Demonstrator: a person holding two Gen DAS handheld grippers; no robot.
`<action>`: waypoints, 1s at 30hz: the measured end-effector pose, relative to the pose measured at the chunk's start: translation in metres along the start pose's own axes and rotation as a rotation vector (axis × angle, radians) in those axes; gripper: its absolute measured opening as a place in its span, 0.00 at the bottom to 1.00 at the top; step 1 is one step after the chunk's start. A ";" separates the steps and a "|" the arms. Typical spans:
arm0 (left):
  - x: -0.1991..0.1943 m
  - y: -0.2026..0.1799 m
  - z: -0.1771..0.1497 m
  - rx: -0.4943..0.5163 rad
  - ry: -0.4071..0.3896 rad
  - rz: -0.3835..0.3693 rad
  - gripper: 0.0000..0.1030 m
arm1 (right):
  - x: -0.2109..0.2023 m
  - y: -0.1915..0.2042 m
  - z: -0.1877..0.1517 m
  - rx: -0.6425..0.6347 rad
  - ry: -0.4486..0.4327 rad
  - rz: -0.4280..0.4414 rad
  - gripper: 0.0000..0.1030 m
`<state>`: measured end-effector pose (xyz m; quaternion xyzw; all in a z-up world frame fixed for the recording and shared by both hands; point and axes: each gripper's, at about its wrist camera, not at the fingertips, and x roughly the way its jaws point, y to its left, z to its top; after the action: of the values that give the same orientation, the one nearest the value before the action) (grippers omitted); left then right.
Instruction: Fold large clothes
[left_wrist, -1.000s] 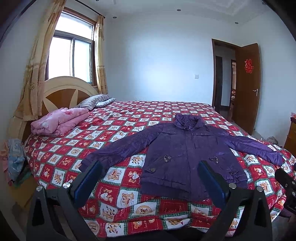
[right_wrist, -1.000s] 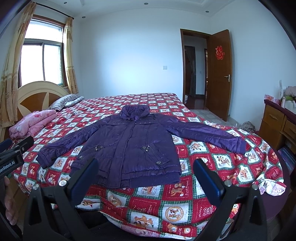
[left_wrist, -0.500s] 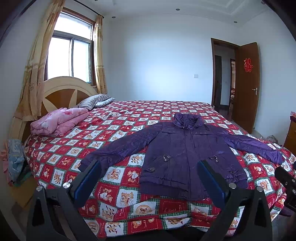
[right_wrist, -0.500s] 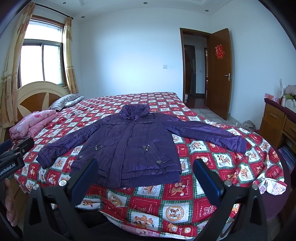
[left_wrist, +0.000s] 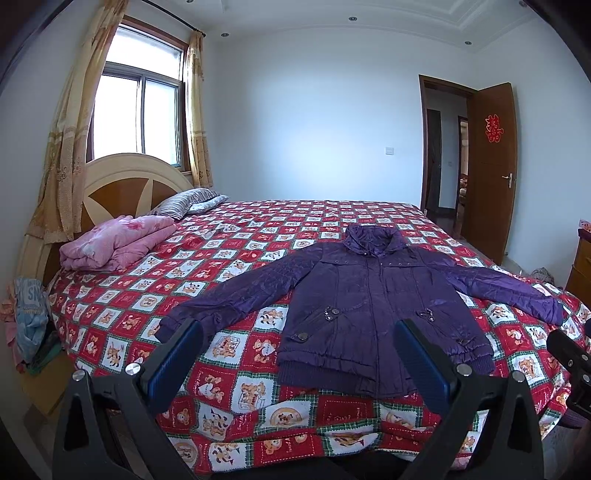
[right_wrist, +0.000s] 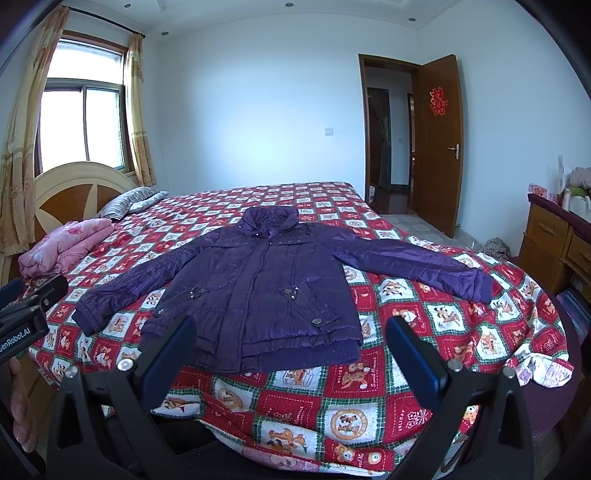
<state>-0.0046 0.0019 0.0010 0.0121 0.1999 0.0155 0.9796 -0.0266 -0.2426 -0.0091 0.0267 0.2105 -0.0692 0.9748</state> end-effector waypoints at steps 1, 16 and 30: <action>0.000 0.000 0.000 0.000 0.000 0.000 0.99 | 0.000 0.000 0.000 0.000 0.000 -0.001 1.00; 0.009 0.000 -0.001 0.006 0.022 -0.029 0.99 | 0.007 -0.004 -0.005 0.011 0.014 0.079 1.00; 0.153 -0.023 0.004 0.042 0.101 -0.022 0.99 | 0.142 -0.127 -0.033 0.266 0.253 -0.050 1.00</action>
<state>0.1376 -0.0162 -0.0561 0.0296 0.2494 0.0012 0.9680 0.0693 -0.3835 -0.1007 0.1588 0.3209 -0.1168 0.9264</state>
